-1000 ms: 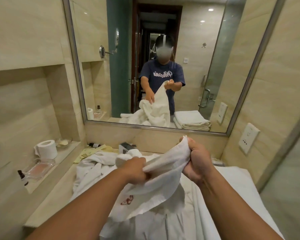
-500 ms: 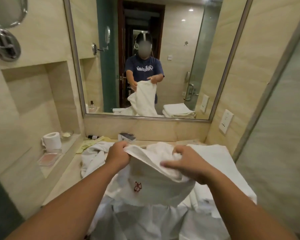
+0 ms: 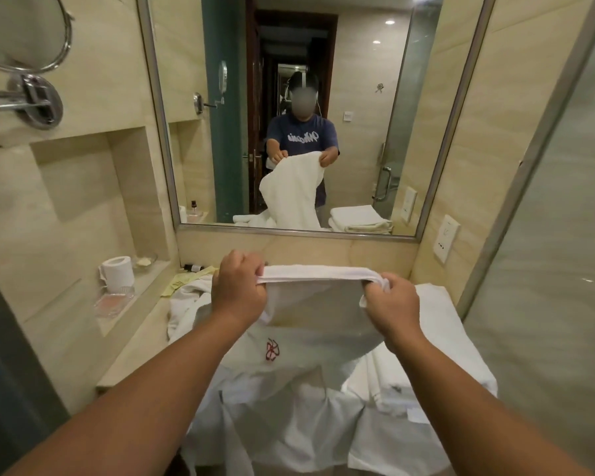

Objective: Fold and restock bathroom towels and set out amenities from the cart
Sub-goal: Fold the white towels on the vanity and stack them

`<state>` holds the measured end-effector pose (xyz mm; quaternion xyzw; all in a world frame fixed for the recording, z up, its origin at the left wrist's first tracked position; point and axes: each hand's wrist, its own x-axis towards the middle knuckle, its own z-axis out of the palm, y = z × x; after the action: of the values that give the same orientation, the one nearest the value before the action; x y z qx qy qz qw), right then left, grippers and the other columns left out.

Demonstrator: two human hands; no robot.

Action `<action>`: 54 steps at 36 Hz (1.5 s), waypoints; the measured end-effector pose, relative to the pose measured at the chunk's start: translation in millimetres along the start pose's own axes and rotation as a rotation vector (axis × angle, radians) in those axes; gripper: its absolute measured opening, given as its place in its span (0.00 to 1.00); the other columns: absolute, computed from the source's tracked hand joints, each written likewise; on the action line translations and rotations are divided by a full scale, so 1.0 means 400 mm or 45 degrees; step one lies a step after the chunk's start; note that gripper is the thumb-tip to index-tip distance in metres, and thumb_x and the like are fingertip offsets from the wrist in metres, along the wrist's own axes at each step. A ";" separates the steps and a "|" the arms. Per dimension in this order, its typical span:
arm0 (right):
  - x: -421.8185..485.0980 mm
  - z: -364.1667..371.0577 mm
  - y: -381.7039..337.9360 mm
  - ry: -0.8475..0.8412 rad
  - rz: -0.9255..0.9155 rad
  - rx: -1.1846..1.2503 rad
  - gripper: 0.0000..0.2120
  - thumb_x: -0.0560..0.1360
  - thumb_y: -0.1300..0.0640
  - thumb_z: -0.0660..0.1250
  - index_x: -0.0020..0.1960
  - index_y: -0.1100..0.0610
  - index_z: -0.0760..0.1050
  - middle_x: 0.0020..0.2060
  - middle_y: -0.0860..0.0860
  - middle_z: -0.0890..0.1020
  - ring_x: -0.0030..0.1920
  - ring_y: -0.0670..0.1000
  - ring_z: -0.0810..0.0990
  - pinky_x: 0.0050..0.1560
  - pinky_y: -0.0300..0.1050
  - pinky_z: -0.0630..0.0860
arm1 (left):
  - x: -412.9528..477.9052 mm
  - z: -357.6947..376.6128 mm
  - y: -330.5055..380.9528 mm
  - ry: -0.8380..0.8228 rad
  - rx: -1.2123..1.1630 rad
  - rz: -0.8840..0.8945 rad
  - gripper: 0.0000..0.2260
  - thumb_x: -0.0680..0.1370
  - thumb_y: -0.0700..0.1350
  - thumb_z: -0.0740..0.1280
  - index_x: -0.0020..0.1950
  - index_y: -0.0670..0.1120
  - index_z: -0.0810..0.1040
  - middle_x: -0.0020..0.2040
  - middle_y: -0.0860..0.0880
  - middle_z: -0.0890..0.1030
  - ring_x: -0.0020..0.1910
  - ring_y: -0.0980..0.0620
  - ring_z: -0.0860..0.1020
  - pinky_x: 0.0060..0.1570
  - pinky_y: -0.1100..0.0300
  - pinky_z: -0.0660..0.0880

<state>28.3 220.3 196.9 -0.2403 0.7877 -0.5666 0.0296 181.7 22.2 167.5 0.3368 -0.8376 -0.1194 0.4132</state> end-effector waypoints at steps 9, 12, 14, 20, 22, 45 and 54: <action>0.027 -0.066 -0.012 -0.023 0.335 0.838 0.10 0.82 0.60 0.63 0.47 0.50 0.81 0.45 0.51 0.83 0.48 0.54 0.80 0.55 0.53 0.79 | -0.102 0.081 0.024 -0.466 0.035 -0.367 0.11 0.78 0.42 0.68 0.42 0.52 0.67 0.37 0.51 0.77 0.35 0.48 0.76 0.30 0.57 0.67; 0.039 -0.093 -0.012 -0.092 0.368 1.006 0.08 0.83 0.57 0.63 0.50 0.52 0.81 0.46 0.53 0.84 0.49 0.55 0.81 0.59 0.59 0.79 | -0.123 0.086 0.033 -0.503 0.088 -0.383 0.07 0.77 0.43 0.69 0.43 0.53 0.73 0.39 0.54 0.78 0.37 0.52 0.77 0.32 0.59 0.68; 0.050 -0.106 -0.011 -0.102 0.391 1.067 0.07 0.83 0.56 0.64 0.53 0.53 0.81 0.47 0.53 0.85 0.50 0.56 0.82 0.59 0.59 0.80 | -0.130 0.091 0.037 -0.520 0.090 -0.443 0.06 0.78 0.43 0.68 0.44 0.53 0.77 0.39 0.53 0.79 0.38 0.52 0.77 0.32 0.60 0.68; 0.073 -0.126 0.008 -0.069 0.501 1.181 0.14 0.80 0.52 0.68 0.63 0.55 0.82 0.54 0.54 0.87 0.56 0.55 0.85 0.60 0.59 0.80 | -0.110 0.095 0.030 -0.513 -0.088 -0.657 0.07 0.79 0.44 0.68 0.41 0.51 0.77 0.39 0.49 0.80 0.38 0.49 0.77 0.33 0.59 0.68; 0.083 -0.130 0.017 -0.053 0.523 1.200 0.13 0.79 0.52 0.67 0.60 0.55 0.83 0.55 0.54 0.86 0.57 0.54 0.84 0.58 0.54 0.82 | -0.096 0.087 0.027 -0.467 -0.093 -0.649 0.09 0.80 0.46 0.67 0.40 0.51 0.72 0.39 0.49 0.78 0.38 0.50 0.75 0.32 0.58 0.65; 0.068 -0.064 0.038 -0.619 -0.044 0.120 0.45 0.58 0.41 0.86 0.69 0.41 0.67 0.60 0.45 0.77 0.58 0.51 0.79 0.59 0.53 0.80 | 0.045 -0.003 0.229 -0.287 -0.910 -0.562 0.14 0.81 0.56 0.69 0.42 0.47 0.80 0.36 0.51 0.80 0.39 0.48 0.77 0.40 0.55 0.72; 0.037 0.007 0.021 -0.606 -0.246 -0.163 0.12 0.64 0.46 0.79 0.40 0.52 0.80 0.35 0.46 0.85 0.37 0.46 0.83 0.43 0.52 0.81 | 0.029 -0.011 0.268 -0.520 -0.828 -0.380 0.19 0.74 0.59 0.74 0.46 0.42 0.82 0.37 0.50 0.79 0.39 0.51 0.76 0.41 0.52 0.73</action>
<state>13.3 213.6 191.6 -0.4422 0.7663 -0.4431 0.1446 130.2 94.6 228.6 0.2755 -0.7631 -0.5010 0.3014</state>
